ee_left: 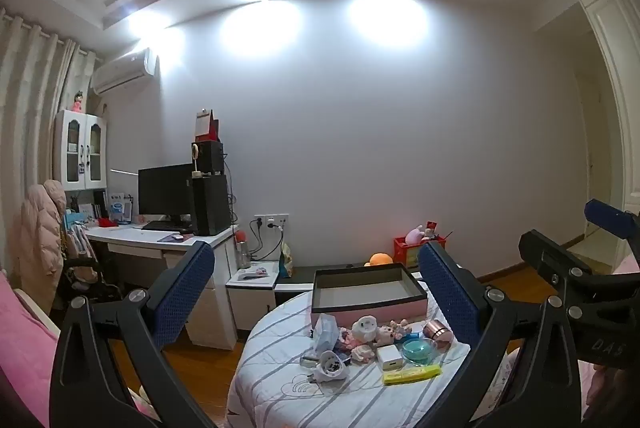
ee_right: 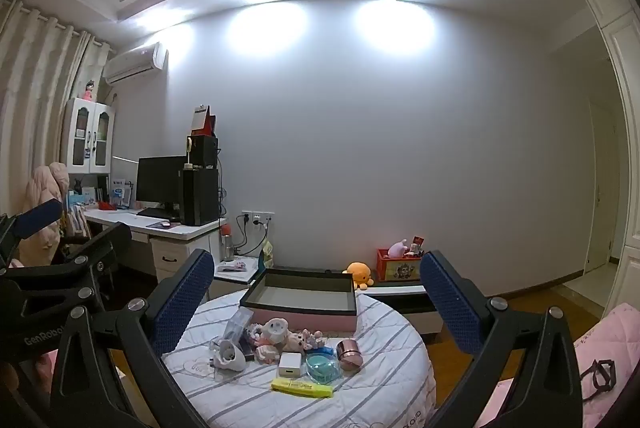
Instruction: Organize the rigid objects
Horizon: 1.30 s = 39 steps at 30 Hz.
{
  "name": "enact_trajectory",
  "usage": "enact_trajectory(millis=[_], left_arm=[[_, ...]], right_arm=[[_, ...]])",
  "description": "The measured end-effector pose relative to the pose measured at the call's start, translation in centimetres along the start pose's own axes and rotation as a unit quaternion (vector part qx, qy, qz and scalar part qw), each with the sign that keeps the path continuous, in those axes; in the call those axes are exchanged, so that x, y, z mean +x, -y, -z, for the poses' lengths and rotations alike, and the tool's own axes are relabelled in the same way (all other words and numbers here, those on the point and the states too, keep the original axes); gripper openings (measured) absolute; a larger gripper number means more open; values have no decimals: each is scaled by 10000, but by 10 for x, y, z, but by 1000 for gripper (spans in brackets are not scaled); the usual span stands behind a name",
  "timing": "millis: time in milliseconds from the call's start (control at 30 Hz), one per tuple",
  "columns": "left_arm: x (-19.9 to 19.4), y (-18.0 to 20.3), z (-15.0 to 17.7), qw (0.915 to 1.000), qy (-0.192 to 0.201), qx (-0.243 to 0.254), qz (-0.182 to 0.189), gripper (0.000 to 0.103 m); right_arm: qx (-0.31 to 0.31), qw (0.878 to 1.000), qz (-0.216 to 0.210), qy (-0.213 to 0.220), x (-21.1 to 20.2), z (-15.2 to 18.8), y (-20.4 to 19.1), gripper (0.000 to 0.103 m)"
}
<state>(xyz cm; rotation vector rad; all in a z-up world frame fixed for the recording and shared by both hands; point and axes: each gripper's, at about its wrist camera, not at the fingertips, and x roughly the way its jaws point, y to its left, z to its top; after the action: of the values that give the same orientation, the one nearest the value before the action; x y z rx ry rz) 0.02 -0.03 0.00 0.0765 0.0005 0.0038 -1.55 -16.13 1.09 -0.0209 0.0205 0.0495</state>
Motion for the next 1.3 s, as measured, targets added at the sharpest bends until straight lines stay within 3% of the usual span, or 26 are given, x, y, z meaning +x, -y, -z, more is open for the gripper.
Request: enact_trajectory(millis=[1300], left_arm=[[-2, -3, -5, 9999, 73, -88, -20, 103]], right_arm=[[-140, 9999, -7, 57, 1, -4, -4, 103]])
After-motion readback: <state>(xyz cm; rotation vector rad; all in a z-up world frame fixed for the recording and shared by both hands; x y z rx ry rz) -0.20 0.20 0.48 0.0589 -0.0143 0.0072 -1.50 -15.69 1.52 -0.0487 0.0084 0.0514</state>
